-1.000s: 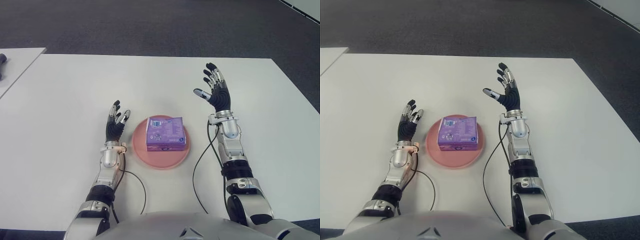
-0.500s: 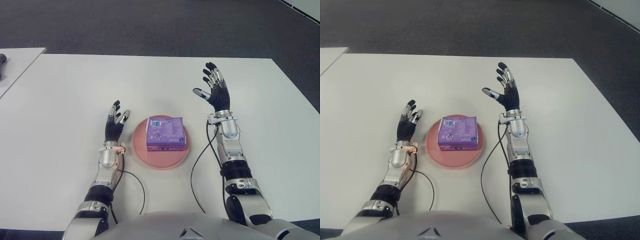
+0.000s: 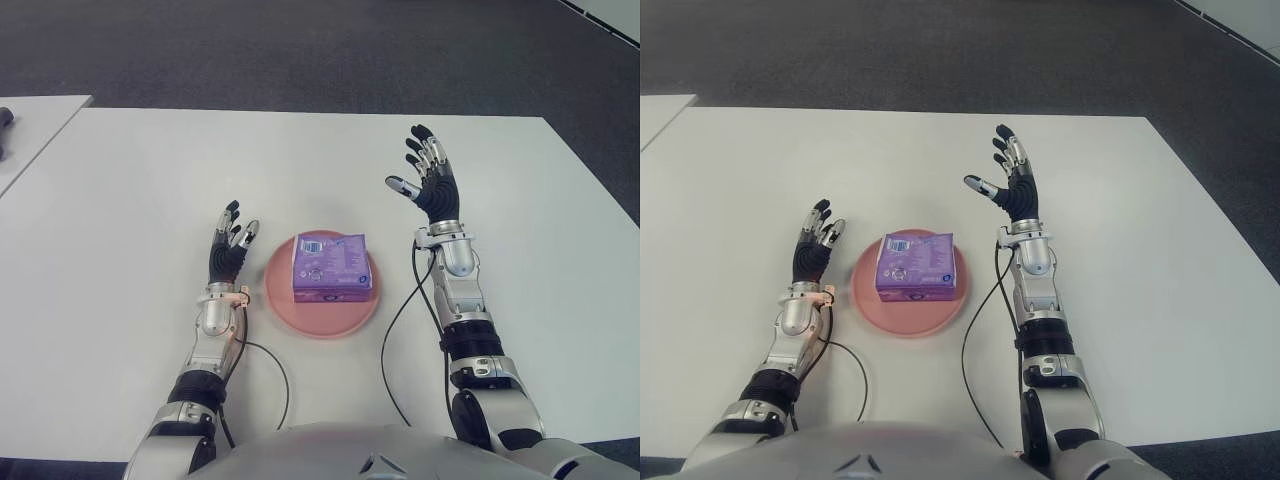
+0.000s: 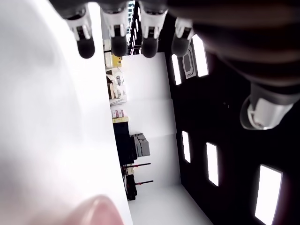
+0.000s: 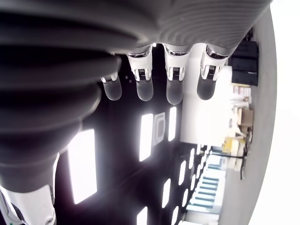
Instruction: Put the tissue paper into the plate.
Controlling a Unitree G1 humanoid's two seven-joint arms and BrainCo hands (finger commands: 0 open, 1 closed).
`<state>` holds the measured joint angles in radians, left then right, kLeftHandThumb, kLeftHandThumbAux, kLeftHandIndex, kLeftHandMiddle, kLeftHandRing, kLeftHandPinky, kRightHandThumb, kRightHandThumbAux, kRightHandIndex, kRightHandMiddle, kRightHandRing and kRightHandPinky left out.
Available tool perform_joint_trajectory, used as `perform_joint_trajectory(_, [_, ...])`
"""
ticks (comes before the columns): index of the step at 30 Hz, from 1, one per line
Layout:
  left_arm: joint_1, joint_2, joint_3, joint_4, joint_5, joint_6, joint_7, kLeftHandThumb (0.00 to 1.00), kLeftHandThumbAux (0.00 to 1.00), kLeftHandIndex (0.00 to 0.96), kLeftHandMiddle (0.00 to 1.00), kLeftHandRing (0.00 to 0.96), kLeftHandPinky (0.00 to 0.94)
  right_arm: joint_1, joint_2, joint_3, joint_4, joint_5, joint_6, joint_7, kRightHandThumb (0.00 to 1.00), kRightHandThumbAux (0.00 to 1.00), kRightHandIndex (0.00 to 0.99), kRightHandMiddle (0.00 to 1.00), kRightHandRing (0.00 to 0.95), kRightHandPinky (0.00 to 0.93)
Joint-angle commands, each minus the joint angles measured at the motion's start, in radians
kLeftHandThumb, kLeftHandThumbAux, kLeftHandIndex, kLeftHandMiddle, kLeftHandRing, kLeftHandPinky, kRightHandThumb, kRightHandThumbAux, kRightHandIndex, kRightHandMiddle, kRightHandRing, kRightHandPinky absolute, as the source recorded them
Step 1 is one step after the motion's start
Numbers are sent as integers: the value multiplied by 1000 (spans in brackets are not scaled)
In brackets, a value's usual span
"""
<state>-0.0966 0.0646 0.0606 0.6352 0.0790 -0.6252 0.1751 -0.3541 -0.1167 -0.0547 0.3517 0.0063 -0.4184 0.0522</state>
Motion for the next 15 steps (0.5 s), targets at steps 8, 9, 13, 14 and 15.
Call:
perform_joint_trajectory(8, [33,11,-3,18,10,6,-13,0,422,0,0,0,0,8,9,6,7,-7,21,-4,36,713,80,93,90,116])
perform_joint_trajectory(9, [30,12,-3,21,10,6,-13,0,423,0,0,0,0,6,9,6,10,-8,21,-5,36,713,80,93,90,116])
perform_joint_trajectory(13, [21,15,-1,29,8,6,-15,0,425,0,0,0,0,-1,9,6,18,-8,21,-6,36,713,80,93,90,116])
perform_joint_trajectory(14, [19,15,-1,31,7,6,-16,0,428,0,0,0,0,-3,9,6,20,-9,22,-6,36,713,80,93,90,116])
perform_joint_trajectory(15, [18,16,-1,29,6,6,-19,0,430,0,0,0,0,-5,9,6,21,-9,22,-6,36,713,80,93,90,116])
